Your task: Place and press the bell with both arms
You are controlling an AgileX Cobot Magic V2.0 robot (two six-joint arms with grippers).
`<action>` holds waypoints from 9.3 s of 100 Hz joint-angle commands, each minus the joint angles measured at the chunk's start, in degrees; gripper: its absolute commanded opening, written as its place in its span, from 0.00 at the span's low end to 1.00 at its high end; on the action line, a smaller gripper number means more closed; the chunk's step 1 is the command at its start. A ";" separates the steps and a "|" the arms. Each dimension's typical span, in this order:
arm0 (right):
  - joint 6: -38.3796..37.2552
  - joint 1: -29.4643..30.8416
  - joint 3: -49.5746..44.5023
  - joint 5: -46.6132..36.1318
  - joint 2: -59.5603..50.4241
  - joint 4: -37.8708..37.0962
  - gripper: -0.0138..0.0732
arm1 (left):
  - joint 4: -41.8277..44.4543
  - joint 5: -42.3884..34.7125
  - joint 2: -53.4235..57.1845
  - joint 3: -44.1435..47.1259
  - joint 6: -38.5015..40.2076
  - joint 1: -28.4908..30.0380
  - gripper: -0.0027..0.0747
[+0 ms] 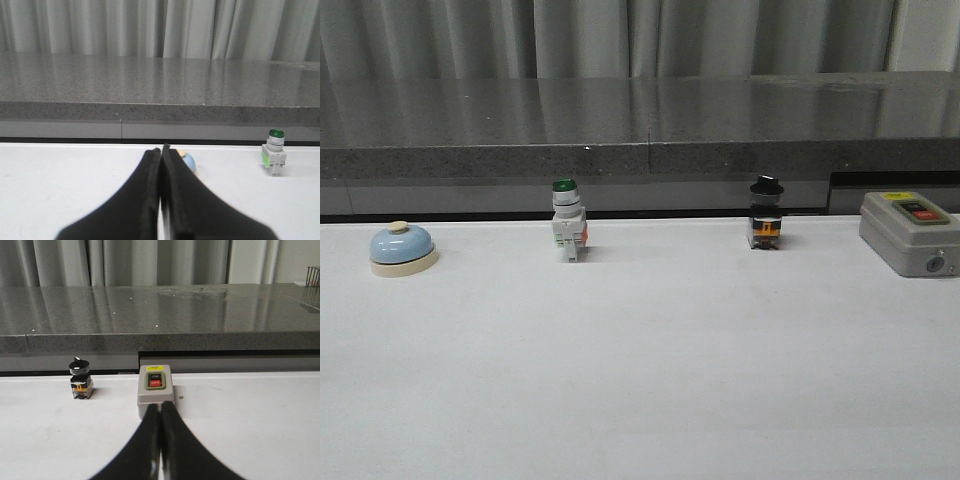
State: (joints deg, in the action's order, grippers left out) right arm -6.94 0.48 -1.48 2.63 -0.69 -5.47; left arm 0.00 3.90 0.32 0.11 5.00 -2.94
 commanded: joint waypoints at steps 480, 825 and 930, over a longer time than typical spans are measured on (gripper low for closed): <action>0.14 0.29 0.81 -4.43 -0.71 -0.35 0.09 | -3.10 45.91 -112.00 -97.14 -2.88 -35.72 0.32; 0.14 0.29 0.81 -4.43 -0.71 -0.35 0.09 | -0.61 25.89 -42.83 -42.50 1.56 5.80 0.01; 0.14 0.29 0.81 -4.43 -0.71 -0.35 0.09 | -3.23 1.04 -0.43 -8.98 -3.04 5.80 0.01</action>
State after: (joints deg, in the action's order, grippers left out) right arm -6.94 0.48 -1.48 2.63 -0.69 -5.47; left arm -2.55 14.56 -1.19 -10.23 2.35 2.80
